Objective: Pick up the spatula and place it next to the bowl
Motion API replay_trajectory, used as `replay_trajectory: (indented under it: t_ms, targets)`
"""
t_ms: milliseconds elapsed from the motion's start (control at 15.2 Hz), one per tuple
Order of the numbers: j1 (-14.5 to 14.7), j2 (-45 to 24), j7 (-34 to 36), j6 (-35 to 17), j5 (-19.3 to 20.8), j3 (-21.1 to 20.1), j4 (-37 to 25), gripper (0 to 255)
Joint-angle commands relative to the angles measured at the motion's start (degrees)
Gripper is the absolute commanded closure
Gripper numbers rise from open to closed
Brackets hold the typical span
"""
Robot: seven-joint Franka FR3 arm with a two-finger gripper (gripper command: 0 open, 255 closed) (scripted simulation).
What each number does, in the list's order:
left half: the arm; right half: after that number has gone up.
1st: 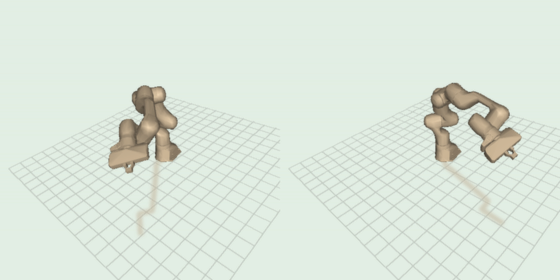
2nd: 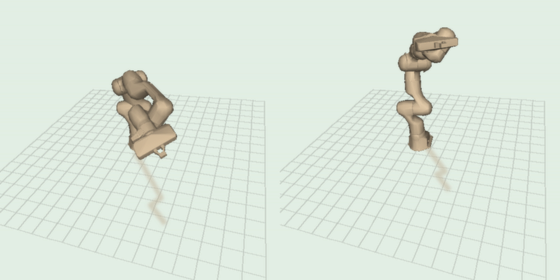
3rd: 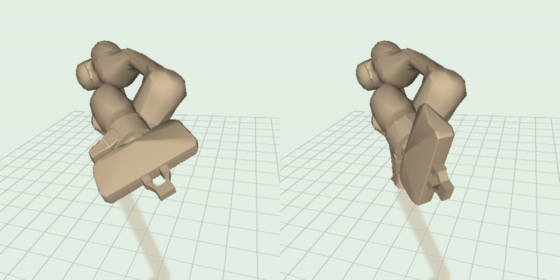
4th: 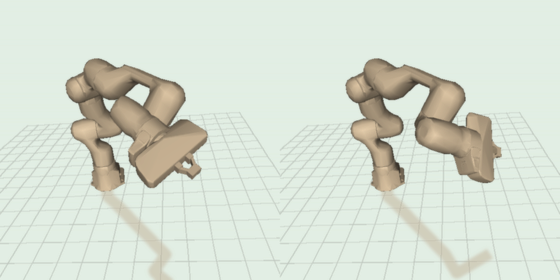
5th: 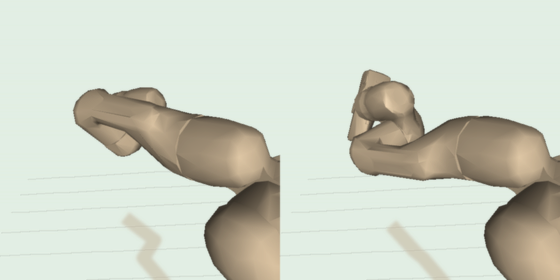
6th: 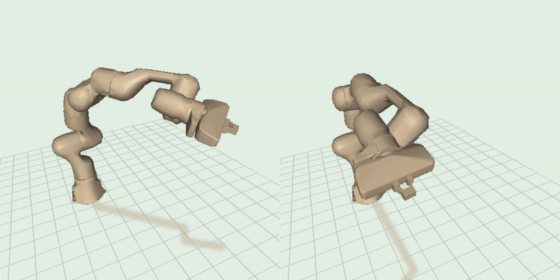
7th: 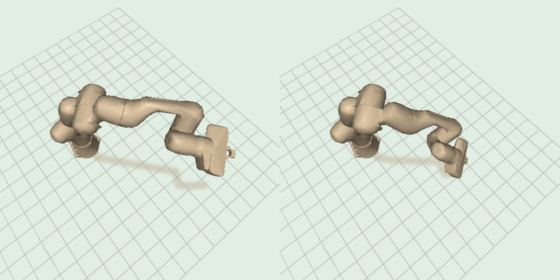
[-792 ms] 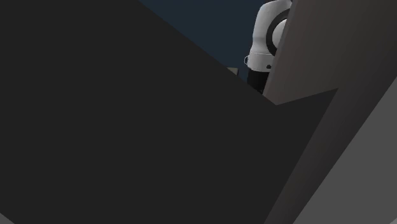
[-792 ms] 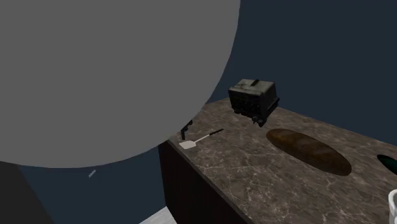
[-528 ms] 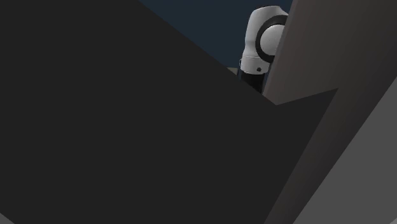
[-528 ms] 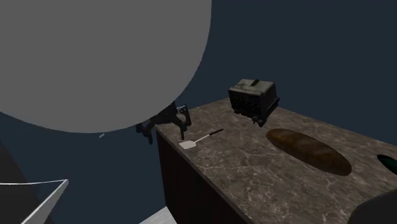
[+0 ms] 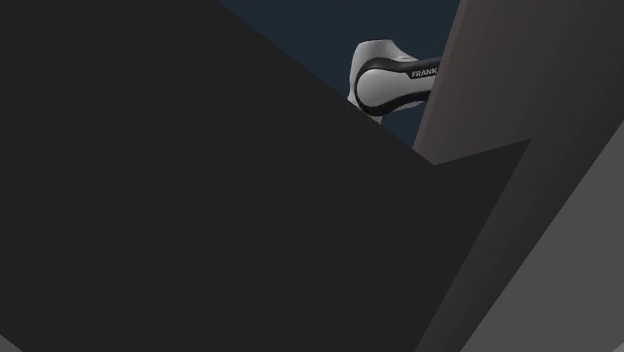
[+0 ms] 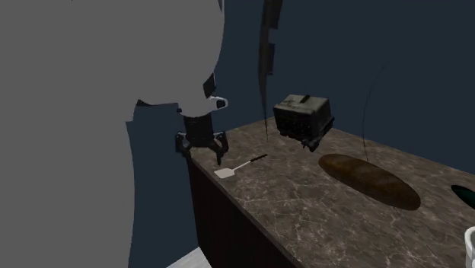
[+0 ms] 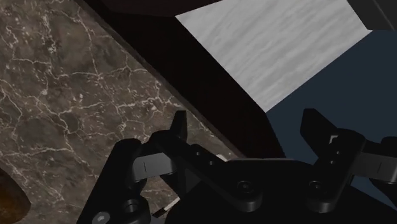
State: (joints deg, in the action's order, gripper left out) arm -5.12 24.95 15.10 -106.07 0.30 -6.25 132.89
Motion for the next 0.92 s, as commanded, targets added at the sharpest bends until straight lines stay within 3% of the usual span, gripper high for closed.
replay_trajectory:
  t_ms: [0, 858]
  targets:
    - [-1.19, -3.92, 3.47, -2.37, 0.22, -0.28, -2.0, 0]
    - [-6.56, -29.4, 23.92, -13.41, 3.28, 1.41, -18.61, 0]
